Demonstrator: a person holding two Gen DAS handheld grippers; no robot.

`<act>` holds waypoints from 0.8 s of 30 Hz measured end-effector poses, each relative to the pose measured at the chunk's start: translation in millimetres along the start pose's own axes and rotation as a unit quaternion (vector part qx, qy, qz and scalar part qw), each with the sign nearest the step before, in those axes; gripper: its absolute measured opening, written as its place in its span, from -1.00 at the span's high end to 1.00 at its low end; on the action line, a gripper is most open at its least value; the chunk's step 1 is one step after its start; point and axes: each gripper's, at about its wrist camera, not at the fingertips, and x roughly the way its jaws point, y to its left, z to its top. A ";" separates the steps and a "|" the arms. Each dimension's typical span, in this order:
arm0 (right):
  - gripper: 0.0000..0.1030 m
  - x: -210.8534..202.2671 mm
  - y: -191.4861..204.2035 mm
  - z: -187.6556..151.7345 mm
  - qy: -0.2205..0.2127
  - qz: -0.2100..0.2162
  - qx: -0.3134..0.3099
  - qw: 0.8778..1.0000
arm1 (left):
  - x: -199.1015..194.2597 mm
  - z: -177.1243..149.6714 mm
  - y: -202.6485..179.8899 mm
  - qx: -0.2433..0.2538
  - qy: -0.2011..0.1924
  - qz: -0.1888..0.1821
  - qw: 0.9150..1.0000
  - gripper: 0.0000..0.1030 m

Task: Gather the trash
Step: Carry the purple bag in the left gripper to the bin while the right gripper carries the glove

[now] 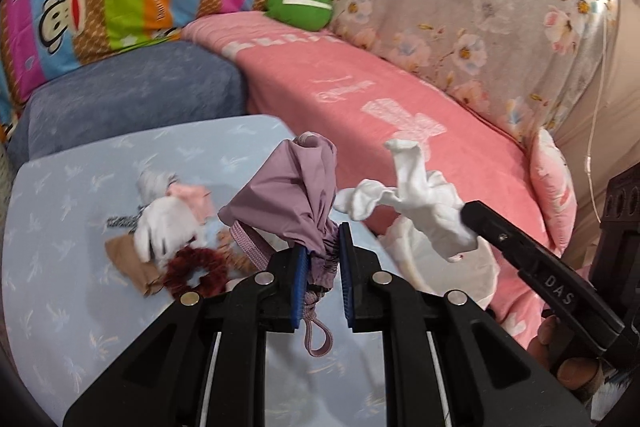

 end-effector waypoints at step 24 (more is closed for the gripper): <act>0.89 -72.7 -151.9 33.6 -0.057 -0.118 0.066 0.989 | 75.7 11.7 -157.7 0.136 0.039 -0.097 0.985 0.72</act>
